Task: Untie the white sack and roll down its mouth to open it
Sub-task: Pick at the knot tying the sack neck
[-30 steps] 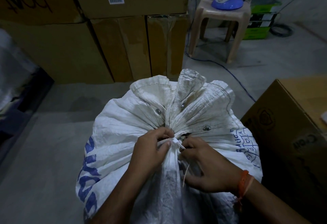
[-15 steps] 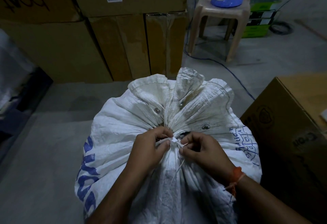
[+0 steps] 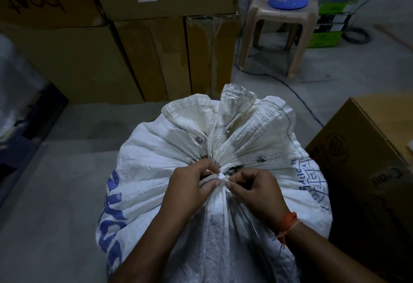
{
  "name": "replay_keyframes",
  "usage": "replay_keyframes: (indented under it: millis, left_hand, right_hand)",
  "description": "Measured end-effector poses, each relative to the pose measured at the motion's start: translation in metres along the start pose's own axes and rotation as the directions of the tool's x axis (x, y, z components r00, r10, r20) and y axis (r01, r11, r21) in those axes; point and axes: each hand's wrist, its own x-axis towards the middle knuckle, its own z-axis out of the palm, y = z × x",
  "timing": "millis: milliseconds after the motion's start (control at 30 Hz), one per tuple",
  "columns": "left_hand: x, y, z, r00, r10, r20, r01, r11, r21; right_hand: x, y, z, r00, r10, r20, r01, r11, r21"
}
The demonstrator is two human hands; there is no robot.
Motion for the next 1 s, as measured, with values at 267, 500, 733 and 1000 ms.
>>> replay_keyframes:
  millis: [267,500,733,1000]
  left_hand:
    - [0.0005,0.0,0.0024,0.999,-0.032,0.011,0.033,0.999,-0.021]
    - [0.0012,-0.0008,0.0033,1.0,-0.019,-0.004,0.019,1.0,0.011]
    - [0.0004,-0.0007,0.0051,1.0,-0.02,-0.016,0.021,1.0,0.011]
    - [0.0002,0.0001,0.0062,0.999,-0.039,-0.027,0.039,0.999,0.0]
  right_hand:
    - [0.0001,-0.0015,0.0032,0.998,-0.049,-0.028,0.047,0.994,-0.095]
    - [0.0008,-0.0015,0.005,0.999,-0.037,-0.034,0.033,0.994,-0.105]
    - [0.0004,-0.003,0.0044,0.998,-0.055,-0.029,0.051,0.991,-0.12]
    - [-0.0004,-0.0089,-0.002,0.996,-0.086,-0.002,0.083,0.972,-0.219]
